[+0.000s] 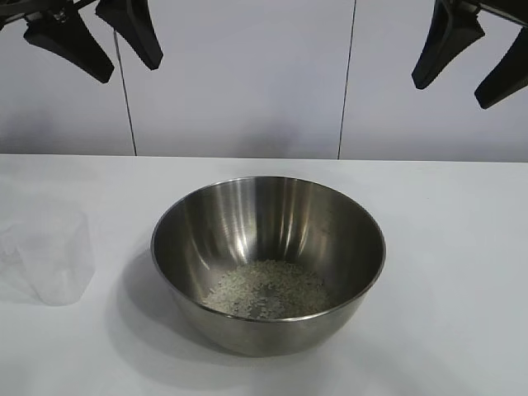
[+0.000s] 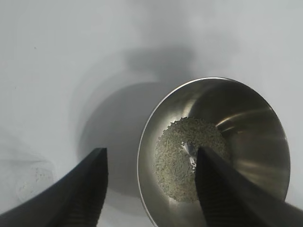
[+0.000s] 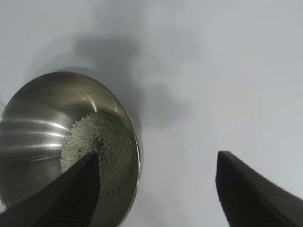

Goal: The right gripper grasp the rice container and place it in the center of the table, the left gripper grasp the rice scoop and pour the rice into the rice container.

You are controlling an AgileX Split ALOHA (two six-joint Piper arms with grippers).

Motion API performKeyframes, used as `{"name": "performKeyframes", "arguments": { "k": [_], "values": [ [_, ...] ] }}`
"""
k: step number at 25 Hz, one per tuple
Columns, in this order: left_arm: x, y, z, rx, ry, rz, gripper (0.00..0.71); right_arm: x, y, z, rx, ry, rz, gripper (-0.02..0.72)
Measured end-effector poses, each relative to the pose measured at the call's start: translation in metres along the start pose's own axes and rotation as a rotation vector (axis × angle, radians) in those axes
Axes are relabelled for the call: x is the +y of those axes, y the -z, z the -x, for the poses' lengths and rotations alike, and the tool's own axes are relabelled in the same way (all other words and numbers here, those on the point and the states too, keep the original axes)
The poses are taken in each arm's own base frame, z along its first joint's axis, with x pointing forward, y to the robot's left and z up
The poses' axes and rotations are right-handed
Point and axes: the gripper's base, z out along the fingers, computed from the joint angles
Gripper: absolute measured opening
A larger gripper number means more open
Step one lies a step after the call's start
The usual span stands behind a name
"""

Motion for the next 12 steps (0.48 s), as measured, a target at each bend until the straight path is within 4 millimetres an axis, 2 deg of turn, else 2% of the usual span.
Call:
{"name": "performKeyframes", "arguments": {
  "k": [12],
  "values": [
    [0.000, 0.000, 0.000, 0.002, 0.000, 0.000, 0.407, -0.001, 0.001, 0.011, -0.119, -0.001, -0.008, 0.483]
  ]
}}
